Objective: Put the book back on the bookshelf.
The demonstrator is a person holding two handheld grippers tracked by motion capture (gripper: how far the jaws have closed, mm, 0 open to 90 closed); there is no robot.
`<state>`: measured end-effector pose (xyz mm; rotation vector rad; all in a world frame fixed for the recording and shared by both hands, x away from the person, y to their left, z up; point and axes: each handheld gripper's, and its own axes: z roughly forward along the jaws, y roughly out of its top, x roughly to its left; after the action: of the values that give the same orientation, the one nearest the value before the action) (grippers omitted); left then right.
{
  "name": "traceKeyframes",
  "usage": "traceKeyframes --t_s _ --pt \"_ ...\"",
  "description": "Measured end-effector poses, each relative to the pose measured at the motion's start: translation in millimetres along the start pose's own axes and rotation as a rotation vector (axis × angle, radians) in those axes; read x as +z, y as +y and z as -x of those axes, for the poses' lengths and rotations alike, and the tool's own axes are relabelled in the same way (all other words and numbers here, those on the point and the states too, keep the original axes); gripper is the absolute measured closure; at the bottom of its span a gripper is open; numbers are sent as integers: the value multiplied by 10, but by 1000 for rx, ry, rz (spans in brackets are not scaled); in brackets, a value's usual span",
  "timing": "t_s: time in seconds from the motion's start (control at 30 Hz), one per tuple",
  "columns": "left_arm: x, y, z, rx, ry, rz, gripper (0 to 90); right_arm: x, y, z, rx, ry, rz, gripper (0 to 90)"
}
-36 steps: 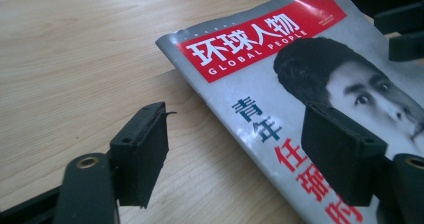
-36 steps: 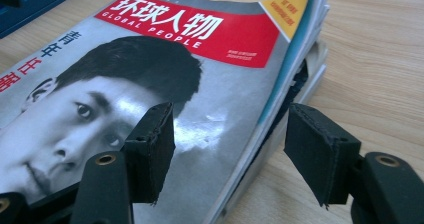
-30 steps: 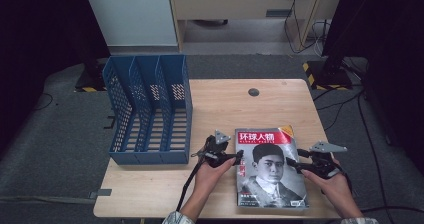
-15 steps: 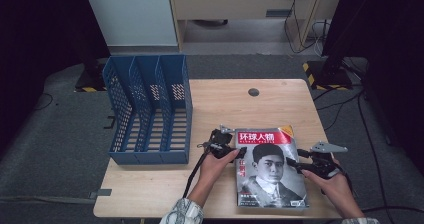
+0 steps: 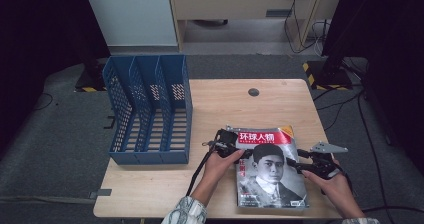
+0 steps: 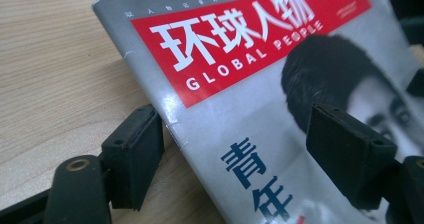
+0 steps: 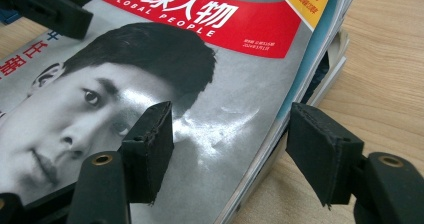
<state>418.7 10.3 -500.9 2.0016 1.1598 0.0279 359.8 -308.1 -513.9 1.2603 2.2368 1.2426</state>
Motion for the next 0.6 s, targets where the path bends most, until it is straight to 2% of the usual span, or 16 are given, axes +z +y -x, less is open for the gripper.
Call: traceKeyframes --t_s 0.17,0.3,0.47,0.6 --pt "-153 62 45 -22 -39 60 296 -6 2 2 -3 1 -3 362" --pt "-260 163 123 -6 -100 80 349 -19 4 -5 -9 -2 -2 387" --pt "-262 264 224 33 -132 58 376 -27 3 -1 -8 -4 1 409" --pt "-196 314 317 58 -144 30 390 -20 4 -7 -15 3 5 420"
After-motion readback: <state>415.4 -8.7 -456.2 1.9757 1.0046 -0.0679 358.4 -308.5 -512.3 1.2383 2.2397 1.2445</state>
